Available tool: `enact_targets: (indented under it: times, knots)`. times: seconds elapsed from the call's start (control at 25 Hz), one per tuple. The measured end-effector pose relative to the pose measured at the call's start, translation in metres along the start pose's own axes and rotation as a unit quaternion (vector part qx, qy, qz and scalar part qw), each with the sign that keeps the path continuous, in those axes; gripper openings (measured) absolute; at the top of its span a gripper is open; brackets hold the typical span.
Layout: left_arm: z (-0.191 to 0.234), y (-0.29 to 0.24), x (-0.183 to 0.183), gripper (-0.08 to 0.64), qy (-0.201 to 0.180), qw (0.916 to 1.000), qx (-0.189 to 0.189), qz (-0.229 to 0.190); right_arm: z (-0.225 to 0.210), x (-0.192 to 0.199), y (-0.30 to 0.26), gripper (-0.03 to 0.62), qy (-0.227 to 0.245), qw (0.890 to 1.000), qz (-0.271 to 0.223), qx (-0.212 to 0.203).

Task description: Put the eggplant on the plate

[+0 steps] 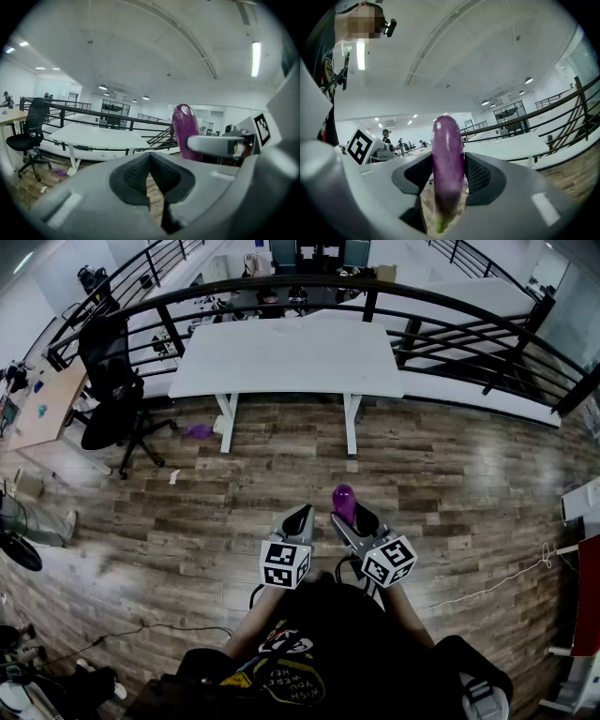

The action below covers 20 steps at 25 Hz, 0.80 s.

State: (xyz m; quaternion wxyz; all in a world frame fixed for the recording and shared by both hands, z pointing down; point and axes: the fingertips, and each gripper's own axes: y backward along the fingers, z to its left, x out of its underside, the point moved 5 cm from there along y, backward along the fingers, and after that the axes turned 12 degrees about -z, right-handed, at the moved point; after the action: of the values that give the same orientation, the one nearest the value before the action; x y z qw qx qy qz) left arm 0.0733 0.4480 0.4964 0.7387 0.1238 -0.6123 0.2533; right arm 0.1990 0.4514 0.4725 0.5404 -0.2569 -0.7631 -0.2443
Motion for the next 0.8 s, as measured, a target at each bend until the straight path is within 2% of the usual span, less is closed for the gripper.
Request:
enact_targets:
  times: [0.8]
  knots:
    - [0.040,0.020,-0.002,0.005,0.019,0.9996,-0.019,-0.011,0.016,0.018,-0.035,0.218,-0.015,1.000,0.018,-0.003]
